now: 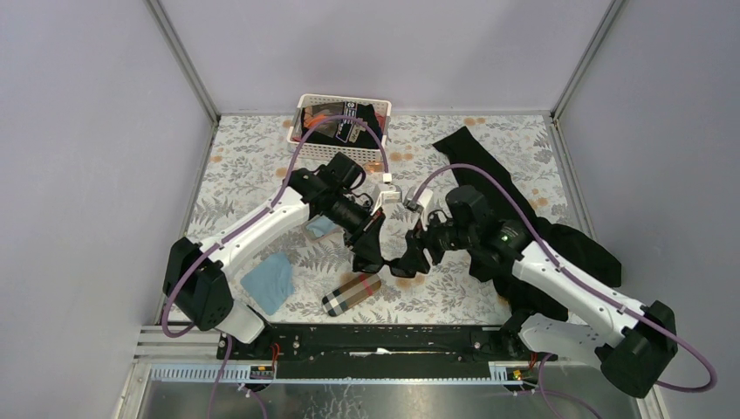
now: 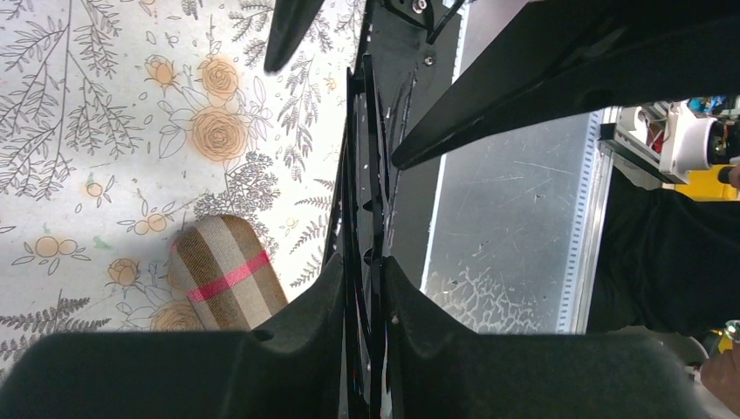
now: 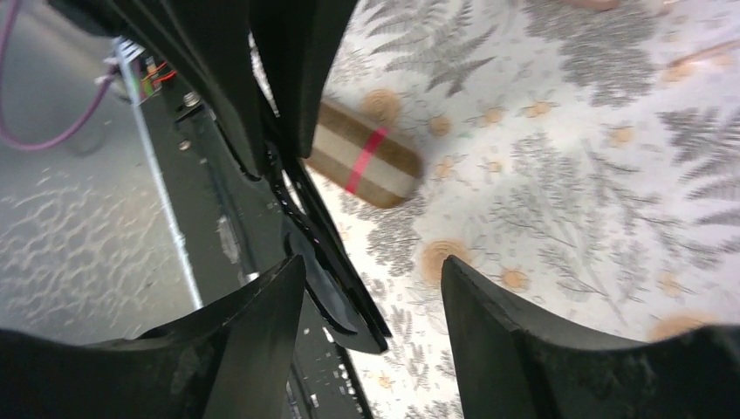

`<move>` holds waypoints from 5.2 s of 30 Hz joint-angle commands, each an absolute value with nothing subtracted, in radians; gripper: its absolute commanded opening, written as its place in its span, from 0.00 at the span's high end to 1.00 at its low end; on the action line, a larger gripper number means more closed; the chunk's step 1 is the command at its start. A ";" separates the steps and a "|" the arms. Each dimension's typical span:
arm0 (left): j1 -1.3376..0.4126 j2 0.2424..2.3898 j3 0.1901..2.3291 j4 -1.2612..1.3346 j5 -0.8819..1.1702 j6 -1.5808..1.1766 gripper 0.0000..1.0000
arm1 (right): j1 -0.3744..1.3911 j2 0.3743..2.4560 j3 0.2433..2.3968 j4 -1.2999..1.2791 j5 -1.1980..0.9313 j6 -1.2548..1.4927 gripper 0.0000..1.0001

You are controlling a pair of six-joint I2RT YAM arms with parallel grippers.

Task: Organize the sunglasses
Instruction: Place the sunglasses in the sunglasses case.

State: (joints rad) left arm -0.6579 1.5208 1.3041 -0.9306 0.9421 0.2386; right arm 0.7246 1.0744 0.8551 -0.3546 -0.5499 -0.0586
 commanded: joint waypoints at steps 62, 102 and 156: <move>-0.215 1.446 0.829 -0.172 0.538 0.286 1.00 | 0.713 0.855 0.713 -0.145 -0.223 0.115 0.21; -0.209 1.648 0.988 -0.392 0.534 0.402 1.00 | 0.713 0.831 0.704 -0.159 -0.236 0.115 0.20; -0.258 1.524 1.137 -0.483 0.368 0.281 0.61 | 0.715 0.932 0.694 -0.026 -0.333 0.208 0.22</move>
State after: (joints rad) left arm -0.2527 1.5803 1.0855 -0.4541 0.3832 0.3164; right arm 0.7177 0.8715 0.6903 -0.1387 -0.2638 0.1532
